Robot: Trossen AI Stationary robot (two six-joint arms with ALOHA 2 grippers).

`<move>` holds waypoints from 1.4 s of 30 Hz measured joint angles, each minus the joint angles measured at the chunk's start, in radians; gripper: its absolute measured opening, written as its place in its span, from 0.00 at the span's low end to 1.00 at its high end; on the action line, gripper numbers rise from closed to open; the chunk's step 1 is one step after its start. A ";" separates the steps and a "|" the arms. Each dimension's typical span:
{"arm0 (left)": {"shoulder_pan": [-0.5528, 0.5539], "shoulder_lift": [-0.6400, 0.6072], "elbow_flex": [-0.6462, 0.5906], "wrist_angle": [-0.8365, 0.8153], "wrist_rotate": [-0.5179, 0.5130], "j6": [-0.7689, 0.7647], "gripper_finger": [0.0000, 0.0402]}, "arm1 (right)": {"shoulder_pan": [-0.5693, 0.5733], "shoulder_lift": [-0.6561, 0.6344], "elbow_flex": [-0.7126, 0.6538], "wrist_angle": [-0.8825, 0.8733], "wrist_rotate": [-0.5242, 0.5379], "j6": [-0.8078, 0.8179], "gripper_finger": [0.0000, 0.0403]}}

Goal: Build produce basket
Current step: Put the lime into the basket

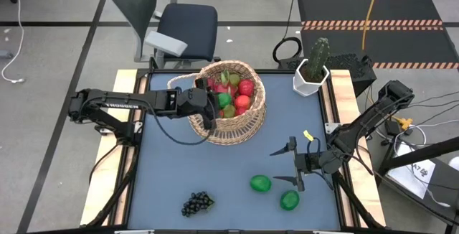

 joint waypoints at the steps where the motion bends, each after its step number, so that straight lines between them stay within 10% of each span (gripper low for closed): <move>1: 0.000 0.000 0.000 0.000 0.000 -0.042 0.57 | 0.000 0.000 0.000 0.000 0.000 0.000 0.89; 10: 0.002 0.000 0.000 -0.002 0.001 -0.374 0.57 | 0.000 0.000 0.000 0.000 0.000 0.000 0.89; 42: 0.180 0.110 0.000 -0.123 0.108 -0.366 0.57 | 0.000 0.000 0.000 0.000 0.000 0.004 0.89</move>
